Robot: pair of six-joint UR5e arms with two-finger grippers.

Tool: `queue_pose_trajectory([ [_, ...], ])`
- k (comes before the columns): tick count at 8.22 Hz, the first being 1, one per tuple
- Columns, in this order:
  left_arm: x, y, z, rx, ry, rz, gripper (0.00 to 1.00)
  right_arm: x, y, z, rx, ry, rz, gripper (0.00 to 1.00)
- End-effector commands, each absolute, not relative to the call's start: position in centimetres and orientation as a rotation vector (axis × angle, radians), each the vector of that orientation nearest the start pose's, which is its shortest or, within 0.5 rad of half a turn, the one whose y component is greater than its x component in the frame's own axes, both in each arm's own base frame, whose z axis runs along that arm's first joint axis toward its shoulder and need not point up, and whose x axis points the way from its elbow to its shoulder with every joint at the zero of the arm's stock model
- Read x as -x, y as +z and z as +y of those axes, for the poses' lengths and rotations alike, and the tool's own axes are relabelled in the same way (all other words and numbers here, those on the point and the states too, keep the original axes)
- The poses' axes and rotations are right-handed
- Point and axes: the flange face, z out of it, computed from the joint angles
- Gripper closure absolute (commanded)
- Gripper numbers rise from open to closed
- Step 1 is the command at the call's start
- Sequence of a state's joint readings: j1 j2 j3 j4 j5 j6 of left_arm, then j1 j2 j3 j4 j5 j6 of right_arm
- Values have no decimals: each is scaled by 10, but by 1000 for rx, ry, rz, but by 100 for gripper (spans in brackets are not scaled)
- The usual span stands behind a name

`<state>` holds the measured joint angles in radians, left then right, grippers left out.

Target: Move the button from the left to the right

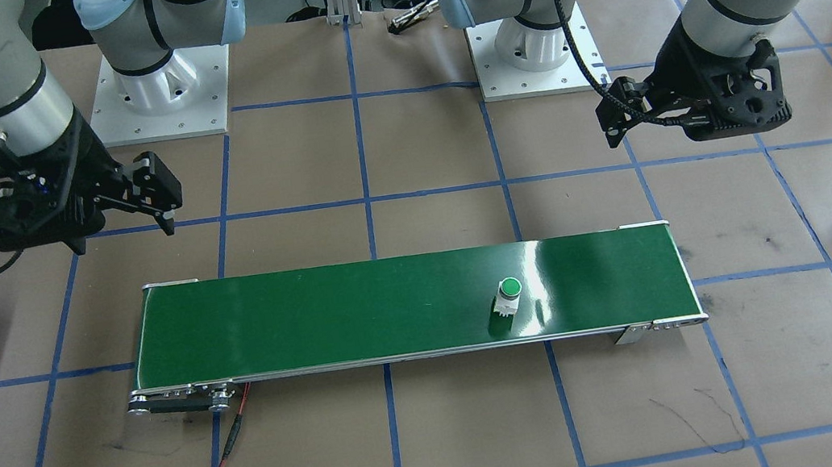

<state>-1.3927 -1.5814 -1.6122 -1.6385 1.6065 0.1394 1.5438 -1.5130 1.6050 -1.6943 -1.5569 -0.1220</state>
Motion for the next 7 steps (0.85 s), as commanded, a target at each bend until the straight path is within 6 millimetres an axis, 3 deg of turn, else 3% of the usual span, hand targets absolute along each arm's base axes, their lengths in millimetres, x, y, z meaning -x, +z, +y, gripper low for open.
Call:
queue_pose_trajectory([
  [1, 42, 460, -499, 62, 183, 3122, 0, -118, 413, -551, 113, 8, 3067, 0],
  [3, 42, 473, -492, 66, 143, 3106, 0, -117, 396, -559, 64, -2, 3069, 0],
  [5, 42, 473, -494, 36, 104, 3103, 0, -120, 355, -571, -90, -11, 3039, 1],
  [7, 40, 479, -489, 36, 86, 3098, 0, -122, 352, -570, -242, -2, 3017, 1],
])
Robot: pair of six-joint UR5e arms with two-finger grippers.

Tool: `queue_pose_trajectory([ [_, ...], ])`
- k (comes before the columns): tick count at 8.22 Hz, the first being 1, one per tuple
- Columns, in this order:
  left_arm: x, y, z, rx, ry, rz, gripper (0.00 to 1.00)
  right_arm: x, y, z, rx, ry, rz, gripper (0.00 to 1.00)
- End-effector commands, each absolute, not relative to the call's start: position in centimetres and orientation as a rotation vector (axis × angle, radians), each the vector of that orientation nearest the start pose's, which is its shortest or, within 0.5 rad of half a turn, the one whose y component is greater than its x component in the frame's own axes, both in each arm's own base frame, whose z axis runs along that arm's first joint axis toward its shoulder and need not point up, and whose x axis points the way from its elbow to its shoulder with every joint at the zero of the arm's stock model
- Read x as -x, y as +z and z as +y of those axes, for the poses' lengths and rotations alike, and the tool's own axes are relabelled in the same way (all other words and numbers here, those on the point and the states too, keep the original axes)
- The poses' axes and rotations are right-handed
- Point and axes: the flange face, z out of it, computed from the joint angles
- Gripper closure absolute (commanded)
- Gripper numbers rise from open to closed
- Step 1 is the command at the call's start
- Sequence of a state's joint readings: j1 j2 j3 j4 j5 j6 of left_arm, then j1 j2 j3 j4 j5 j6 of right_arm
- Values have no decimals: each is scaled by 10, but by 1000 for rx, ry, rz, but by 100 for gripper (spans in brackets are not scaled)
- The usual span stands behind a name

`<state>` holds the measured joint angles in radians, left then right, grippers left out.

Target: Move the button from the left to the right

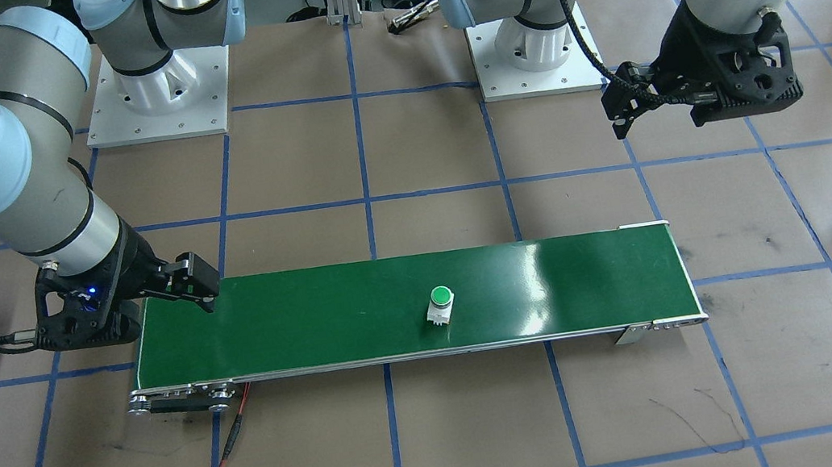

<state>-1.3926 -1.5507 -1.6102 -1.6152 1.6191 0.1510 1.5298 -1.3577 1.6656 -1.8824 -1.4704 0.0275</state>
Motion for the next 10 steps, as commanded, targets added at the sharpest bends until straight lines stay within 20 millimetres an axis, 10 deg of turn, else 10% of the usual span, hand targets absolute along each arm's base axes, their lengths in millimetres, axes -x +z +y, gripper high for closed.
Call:
queue_pose_trajectory([
  [1, 40, 479, -488, 38, 84, 3097, 0, -126, 350, -568, -264, 12, 3015, 0],
  [10, 40, 482, -487, -11, 71, 3096, 0, -226, 330, -563, -673, -27, 2873, 0],
])
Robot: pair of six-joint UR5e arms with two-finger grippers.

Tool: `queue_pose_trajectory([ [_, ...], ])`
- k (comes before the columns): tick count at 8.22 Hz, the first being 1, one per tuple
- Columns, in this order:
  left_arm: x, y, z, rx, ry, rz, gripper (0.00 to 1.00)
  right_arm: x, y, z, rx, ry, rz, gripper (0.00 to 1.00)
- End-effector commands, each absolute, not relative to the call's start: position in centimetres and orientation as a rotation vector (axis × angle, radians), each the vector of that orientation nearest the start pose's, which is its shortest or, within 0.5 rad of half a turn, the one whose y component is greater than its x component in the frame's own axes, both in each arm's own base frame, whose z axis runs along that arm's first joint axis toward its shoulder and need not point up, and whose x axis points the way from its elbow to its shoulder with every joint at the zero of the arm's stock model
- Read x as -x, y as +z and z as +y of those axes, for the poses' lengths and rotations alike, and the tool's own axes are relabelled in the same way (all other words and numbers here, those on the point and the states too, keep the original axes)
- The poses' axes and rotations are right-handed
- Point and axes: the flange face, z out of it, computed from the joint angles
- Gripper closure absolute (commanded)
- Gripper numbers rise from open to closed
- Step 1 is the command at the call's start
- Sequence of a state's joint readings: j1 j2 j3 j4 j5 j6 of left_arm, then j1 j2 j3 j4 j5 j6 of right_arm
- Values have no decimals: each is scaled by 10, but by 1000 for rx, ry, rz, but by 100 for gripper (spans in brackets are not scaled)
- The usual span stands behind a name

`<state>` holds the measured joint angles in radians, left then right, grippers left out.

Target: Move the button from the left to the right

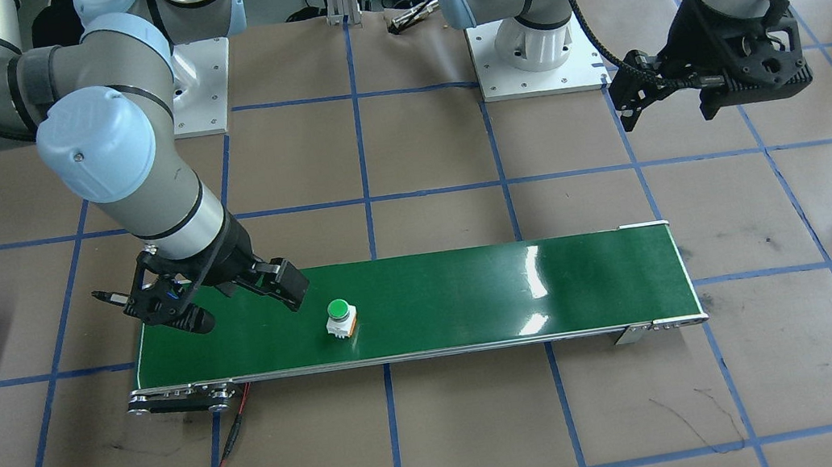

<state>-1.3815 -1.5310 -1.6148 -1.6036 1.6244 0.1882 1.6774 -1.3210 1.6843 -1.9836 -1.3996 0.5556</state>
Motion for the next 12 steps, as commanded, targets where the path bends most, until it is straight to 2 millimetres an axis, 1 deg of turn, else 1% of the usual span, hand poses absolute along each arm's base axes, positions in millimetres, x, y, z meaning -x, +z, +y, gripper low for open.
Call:
queue_pose_trajectory([
  [1, 40, 482, -487, -11, 71, 3096, 0, -226, 319, -571, -672, -34, 2871, 0],
  [2, 40, 482, -487, -11, 73, 3097, 0, -227, 312, -572, -644, -26, 2884, 0],
  [3, 40, 481, -488, -11, 76, 3097, 0, -226, 299, -575, -634, -2, 2906, 0],
  [4, 41, 482, -487, -13, 71, 3096, 0, -222, 282, -576, -589, 19, 2969, 1],
  [5, 41, 482, -487, -16, 71, 3096, 0, -213, 266, -570, -590, 35, 3050, 2],
  [6, 41, 482, -486, -16, 71, 3096, 0, -209, 256, -563, -596, 56, 3093, 5],
  [7, 41, 483, -486, -16, 69, 3095, 0, -203, 250, -559, -553, 92, 3159, 14],
  [8, 41, 482, -487, -16, 71, 3095, 0, -199, 255, -558, -492, 102, 3187, 38],
  [9, 41, 483, -487, -16, 69, 3095, 0, -189, 259, -563, -489, 94, 3187, 80],
  [10, 41, 482, -487, -16, 71, 3095, 0, -169, 267, -571, -491, 74, 3183, 97],
  [11, 41, 482, -488, 3, 70, 3099, 0, -146, 276, -576, -474, 56, 3179, 100],
  [12, 40, 482, -487, -13, 69, 3095, 0, -130, 281, -579, -455, 48, 3180, 100],
])
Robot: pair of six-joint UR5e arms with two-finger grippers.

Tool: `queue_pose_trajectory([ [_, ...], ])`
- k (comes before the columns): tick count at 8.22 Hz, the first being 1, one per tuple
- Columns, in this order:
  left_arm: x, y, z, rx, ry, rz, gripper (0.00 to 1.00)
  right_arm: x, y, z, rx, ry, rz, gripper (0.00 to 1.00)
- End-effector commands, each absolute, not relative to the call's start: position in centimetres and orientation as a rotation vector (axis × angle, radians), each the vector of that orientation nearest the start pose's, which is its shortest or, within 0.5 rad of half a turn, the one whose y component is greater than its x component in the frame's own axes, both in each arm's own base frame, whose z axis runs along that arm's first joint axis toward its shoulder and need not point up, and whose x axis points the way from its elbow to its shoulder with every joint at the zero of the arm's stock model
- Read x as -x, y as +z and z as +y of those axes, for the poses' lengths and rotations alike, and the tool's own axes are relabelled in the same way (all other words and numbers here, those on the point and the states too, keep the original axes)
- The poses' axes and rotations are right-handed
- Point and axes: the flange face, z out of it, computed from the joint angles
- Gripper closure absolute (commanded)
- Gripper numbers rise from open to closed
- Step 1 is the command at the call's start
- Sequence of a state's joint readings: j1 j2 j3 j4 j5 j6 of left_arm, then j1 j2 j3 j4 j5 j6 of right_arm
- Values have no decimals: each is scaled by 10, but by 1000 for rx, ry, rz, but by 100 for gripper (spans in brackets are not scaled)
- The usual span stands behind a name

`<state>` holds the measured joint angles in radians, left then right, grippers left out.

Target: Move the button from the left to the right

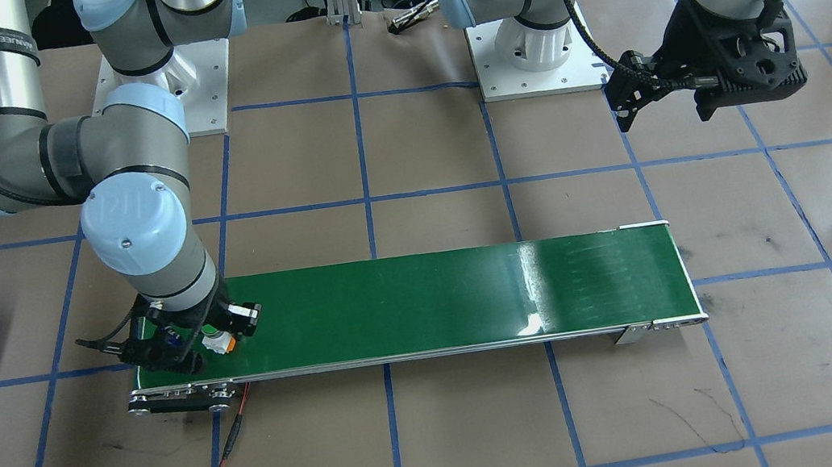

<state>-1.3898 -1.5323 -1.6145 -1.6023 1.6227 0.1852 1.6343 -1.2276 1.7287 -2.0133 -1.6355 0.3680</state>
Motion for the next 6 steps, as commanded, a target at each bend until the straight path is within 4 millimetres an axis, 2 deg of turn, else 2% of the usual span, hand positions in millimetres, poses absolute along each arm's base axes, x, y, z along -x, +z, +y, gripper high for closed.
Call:
queue_pose_trajectory([
  [1, 40, 484, -488, -13, 63, 3089, 0, -120, 287, -584, -419, 28, 3186, 100],
  [2, 40, 483, -488, -11, 68, 3090, 0, -102, 302, -591, -395, 21, 3218, 100],
  [3, 40, 483, -488, -13, 66, 3090, 0, -80, 331, -592, -296, 14, 3236, 100],
  [4, 40, 481, -488, -11, 70, 3092, 0, -43, 355, -590, -208, 16, 3246, 100],
  [5, 40, 481, -488, -11, 70, 3092, 0, 9, 374, -584, -153, 10, 3266, 100],
  [6, 40, 481, -488, -11, 70, 3090, 0, 53, 380, -580, -74, 18, 3275, 100],
])
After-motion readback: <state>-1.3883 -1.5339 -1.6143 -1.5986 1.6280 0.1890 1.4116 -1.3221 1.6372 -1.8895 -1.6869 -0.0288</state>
